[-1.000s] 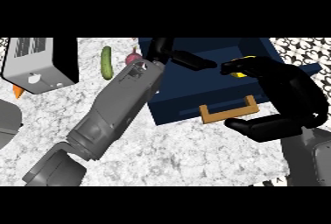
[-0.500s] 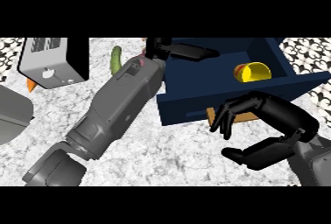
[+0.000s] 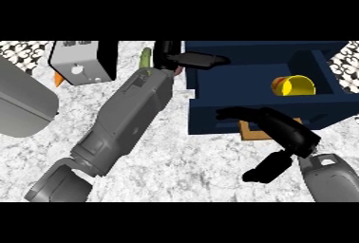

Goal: Pick up the cup, place it into the drawer and close the drawer

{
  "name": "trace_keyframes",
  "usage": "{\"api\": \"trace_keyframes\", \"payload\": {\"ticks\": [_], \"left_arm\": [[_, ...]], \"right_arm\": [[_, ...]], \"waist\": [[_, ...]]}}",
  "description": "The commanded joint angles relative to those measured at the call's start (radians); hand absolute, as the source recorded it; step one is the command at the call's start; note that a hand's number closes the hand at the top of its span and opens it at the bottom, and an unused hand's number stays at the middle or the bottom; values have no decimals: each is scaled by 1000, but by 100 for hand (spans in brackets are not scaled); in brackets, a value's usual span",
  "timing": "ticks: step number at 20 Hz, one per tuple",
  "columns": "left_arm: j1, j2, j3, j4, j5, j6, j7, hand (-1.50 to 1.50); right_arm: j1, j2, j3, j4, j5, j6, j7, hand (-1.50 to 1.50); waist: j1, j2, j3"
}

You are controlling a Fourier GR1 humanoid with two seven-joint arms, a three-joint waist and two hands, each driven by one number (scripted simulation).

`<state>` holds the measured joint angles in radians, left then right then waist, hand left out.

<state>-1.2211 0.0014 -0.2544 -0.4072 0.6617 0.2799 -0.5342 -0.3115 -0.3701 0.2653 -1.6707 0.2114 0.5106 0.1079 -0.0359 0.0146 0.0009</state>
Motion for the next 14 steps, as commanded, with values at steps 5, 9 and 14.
{"api": "trace_keyframes", "payload": {"ticks": [5, 9, 14], "left_arm": [[93, -1, 9, -92, 6, -21, -18, -150], [192, 60, 8, -134, 5, -92, -29, -150], [244, 96, 13, -206, 16, -118, -7, -150]], "right_arm": [[-100, 12, 84, 435, 242, -85, -213, -150], [-177, 71, 71, 695, 306, -189, -280, 150], [-298, 82, -7, 929, 311, -291, -460, 150]], "waist": [[76, -10, 1], [115, -4, 1], [143, -1, 3]]}}
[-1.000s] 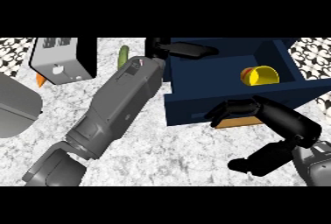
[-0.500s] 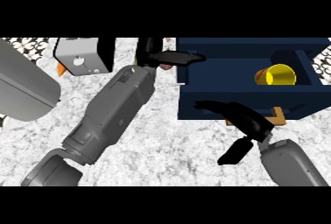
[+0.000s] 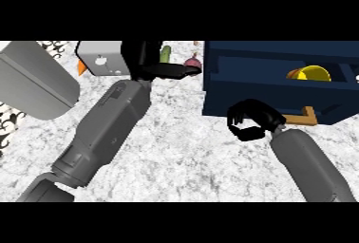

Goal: Pick up the cup, place it into the drawer and close the drawer

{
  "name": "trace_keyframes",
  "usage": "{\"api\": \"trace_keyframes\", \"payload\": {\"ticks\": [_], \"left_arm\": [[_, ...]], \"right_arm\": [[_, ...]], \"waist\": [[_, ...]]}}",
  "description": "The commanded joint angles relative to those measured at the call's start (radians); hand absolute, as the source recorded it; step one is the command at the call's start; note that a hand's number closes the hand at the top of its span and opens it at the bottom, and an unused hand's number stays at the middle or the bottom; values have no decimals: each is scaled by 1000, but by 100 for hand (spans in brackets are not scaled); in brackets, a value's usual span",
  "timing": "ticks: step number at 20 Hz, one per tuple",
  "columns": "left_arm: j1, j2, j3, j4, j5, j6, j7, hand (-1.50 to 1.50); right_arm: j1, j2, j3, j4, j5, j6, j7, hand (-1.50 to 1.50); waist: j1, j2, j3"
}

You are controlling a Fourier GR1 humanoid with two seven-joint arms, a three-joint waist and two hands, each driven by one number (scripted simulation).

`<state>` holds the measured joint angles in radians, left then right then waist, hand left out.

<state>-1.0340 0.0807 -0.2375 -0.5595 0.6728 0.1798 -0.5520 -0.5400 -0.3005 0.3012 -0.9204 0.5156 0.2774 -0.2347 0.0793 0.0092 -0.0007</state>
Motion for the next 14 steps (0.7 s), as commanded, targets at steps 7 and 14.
{"api": "trace_keyframes", "payload": {"ticks": [7, 14], "left_arm": [[120, 74, -4, -121, 20, -91, 50, -150], [160, 106, -21, -162, 13, -127, 64, -150]], "right_arm": [[-265, -25, -203, 375, -48, -141, -186, 150], [-398, -89, -299, 442, -104, -137, -107, 150]], "waist": [[64, 20, 6], [111, 29, 6]]}}
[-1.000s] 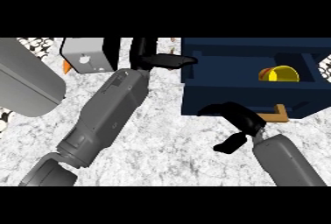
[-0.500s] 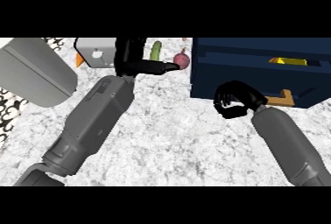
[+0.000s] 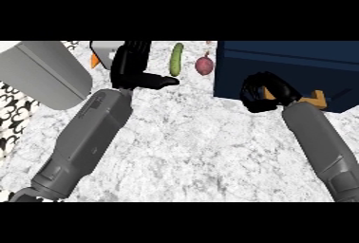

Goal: Pick up the cup, place it into the drawer and close the drawer

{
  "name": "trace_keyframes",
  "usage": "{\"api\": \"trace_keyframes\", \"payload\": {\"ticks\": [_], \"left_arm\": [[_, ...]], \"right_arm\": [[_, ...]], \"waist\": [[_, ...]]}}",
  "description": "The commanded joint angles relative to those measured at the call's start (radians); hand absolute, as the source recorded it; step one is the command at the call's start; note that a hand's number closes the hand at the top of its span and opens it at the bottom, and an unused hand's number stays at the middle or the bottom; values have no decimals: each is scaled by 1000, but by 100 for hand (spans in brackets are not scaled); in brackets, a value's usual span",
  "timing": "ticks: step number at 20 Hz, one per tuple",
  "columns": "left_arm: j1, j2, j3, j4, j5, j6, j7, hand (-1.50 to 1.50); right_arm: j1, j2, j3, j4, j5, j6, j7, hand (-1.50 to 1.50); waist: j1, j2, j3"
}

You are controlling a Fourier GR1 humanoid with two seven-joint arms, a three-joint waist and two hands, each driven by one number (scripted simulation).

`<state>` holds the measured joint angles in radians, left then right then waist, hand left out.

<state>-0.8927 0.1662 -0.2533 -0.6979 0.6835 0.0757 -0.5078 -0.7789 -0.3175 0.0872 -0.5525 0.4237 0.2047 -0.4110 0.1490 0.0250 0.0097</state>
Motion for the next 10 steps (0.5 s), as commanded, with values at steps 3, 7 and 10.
{"api": "trace_keyframes", "payload": {"ticks": [3, 7, 10], "left_arm": [[39, 25, -10, -27, -6, -31, 1, -150], [45, 37, -12, -40, -2, -54, 12, -150], [59, 30, -17, -52, 5, -70, 20, -150]], "right_arm": [[-162, -113, -96, 64, -27, -37, 49, 150], [-175, -128, -114, 46, -57, 0, 62, 150], [-163, -131, -120, 31, -73, 13, 56, 150]], "waist": [[45, 22, -5], [57, 22, -6], [71, 23, -6]]}}
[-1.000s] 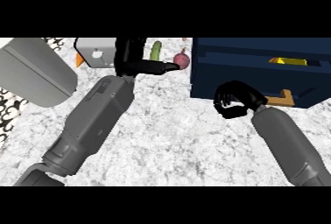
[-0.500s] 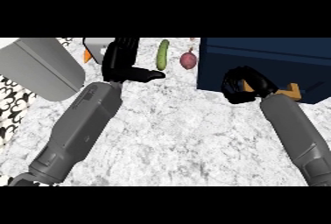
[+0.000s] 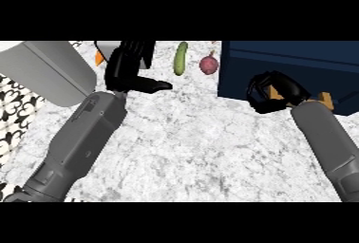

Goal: Pick up the cup, place it into the drawer and close the drawer

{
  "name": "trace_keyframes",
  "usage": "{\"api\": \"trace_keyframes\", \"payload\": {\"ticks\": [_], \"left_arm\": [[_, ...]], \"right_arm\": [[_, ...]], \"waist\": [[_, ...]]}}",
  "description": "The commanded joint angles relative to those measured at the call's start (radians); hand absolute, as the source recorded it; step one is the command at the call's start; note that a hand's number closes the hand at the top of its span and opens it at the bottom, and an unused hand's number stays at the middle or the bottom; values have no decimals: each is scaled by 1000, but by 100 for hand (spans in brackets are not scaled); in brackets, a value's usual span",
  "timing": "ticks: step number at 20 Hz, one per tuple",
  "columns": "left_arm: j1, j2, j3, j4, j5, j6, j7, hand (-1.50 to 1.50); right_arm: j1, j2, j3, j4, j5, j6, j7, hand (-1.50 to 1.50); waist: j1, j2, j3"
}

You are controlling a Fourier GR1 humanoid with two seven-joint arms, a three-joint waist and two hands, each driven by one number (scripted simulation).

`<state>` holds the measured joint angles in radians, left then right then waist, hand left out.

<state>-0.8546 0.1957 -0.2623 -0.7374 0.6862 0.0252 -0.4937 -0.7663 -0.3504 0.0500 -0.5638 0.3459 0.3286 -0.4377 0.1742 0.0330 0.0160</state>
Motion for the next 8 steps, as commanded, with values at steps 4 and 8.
{"api": "trace_keyframes", "payload": {"ticks": [4, 8], "left_arm": [[28, 19, 0, -17, 7, -39, 3, -150], [43, 16, -3, -32, 13, -47, 9, -150]], "right_arm": [[-166, -133, -94, 18, -17, -72, 74, 150], [-156, -143, -99, 2, -35, -37, 78, 150]], "waist": [[38, 20, -13], [51, 15, -13]]}}
